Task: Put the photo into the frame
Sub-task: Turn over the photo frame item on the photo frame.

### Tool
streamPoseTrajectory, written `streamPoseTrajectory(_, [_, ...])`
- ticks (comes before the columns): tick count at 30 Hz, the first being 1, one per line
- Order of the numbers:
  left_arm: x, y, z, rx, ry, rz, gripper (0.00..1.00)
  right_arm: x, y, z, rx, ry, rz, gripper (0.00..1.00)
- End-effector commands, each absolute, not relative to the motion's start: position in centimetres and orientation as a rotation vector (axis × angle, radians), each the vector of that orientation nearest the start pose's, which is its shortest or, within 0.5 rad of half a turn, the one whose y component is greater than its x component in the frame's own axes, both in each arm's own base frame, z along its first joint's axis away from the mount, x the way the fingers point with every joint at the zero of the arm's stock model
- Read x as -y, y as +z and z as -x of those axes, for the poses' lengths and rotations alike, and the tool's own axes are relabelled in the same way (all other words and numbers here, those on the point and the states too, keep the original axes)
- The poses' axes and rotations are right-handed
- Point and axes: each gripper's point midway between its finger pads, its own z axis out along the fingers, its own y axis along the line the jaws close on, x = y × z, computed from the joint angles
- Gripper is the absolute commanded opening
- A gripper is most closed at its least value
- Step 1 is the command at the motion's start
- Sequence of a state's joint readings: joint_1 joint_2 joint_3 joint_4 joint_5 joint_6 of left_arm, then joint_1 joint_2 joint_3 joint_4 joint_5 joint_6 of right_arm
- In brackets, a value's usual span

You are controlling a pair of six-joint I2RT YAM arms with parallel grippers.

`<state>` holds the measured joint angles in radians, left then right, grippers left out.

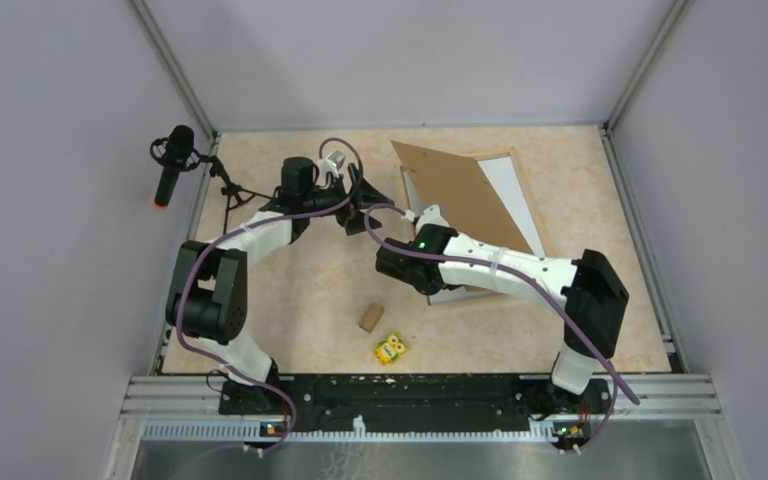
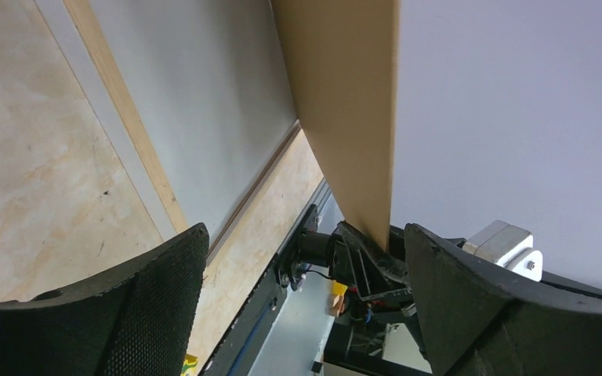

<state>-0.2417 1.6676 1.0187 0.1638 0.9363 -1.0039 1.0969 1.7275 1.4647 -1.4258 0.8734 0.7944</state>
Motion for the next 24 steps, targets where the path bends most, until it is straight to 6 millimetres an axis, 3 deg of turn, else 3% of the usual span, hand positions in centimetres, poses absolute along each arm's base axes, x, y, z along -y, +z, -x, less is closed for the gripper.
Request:
streamPoseTrajectory(1, [25.4, 18.5, -35.1, -2.25, -1.703, 0.128, 0.98, -21.1, 14.2, -22.0, -2.431, -0.543, 0.305, 0.27])
streamPoseTrajectory(5, [25.5, 18.7, -34.7, -2.22, -1.712, 0.102, 0.98, -22.1, 13.2, -22.1, -2.451, -0.509, 0.326, 0.44])
streamPoseTrajectory(10, [25.3, 18.5, -34.4, -2.227, -1.707, 0.119, 0.98, -24.6, 12.7, -22.1, -2.486, -0.298, 0.352, 0.76])
streamPoseTrajectory(13, [24.9, 17.0, -34.6, -2.274, -1.636, 0.165, 0.98, -25.9, 13.4, -22.1, -2.484, -0.11, 0.358, 0.84])
streamPoseTrajectory(18, [23.5, 14.7, -35.4, -2.36, -1.404, 0.194, 0.98, -28.1, 17.2, -21.2, -2.424, 0.255, 0.385, 0.94])
streamPoseTrajectory(21, [23.0, 13.4, -34.8, -2.41, -1.329, 0.194, 0.98, -27.4, 19.9, -21.8, -2.373, 0.407, 0.334, 0.96])
streamPoseTrajectory(24, [23.2, 12.6, -33.8, -2.433, -1.305, 0.167, 0.98, -24.9, 20.6, -23.5, -2.366, 0.437, 0.242, 0.96])
